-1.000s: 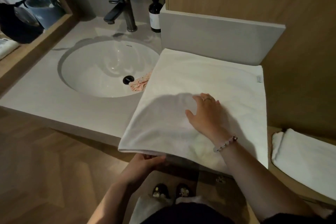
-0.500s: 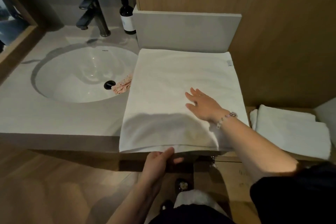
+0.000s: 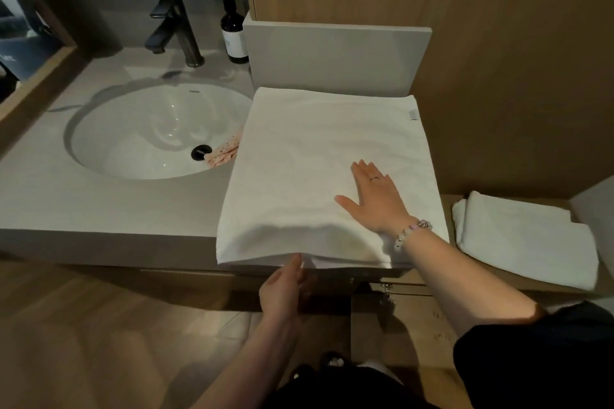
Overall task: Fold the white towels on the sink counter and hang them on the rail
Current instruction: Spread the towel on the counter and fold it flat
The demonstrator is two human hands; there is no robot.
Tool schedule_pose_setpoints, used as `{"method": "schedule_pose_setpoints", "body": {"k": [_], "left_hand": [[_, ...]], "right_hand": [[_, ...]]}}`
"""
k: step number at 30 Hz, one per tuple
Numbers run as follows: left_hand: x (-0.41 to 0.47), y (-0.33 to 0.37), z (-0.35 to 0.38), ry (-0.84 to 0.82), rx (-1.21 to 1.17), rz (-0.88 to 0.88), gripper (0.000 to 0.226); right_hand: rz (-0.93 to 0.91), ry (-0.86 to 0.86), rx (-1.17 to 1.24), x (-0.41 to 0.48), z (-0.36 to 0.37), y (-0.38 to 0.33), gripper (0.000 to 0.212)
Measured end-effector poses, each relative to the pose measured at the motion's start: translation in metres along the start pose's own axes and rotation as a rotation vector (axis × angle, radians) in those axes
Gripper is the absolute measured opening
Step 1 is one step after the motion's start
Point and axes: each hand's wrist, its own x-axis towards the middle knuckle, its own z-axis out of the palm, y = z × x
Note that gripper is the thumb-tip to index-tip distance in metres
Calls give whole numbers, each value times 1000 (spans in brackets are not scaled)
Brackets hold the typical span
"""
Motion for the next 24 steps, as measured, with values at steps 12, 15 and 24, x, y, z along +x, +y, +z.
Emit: {"method": "schedule_pose_setpoints", "body": {"k": [12, 15, 24], "left_hand": [[-5, -3, 11, 87, 9, -9, 10], [-1, -5, 6, 61, -28, -13, 12], [9, 0, 11, 43, 92, 51, 17]], "right_hand": [[22, -64, -13, 0, 6, 5, 90], [24, -64, -21, -1, 8, 5, 90], [47, -45, -23, 0, 9, 4, 89]]}}
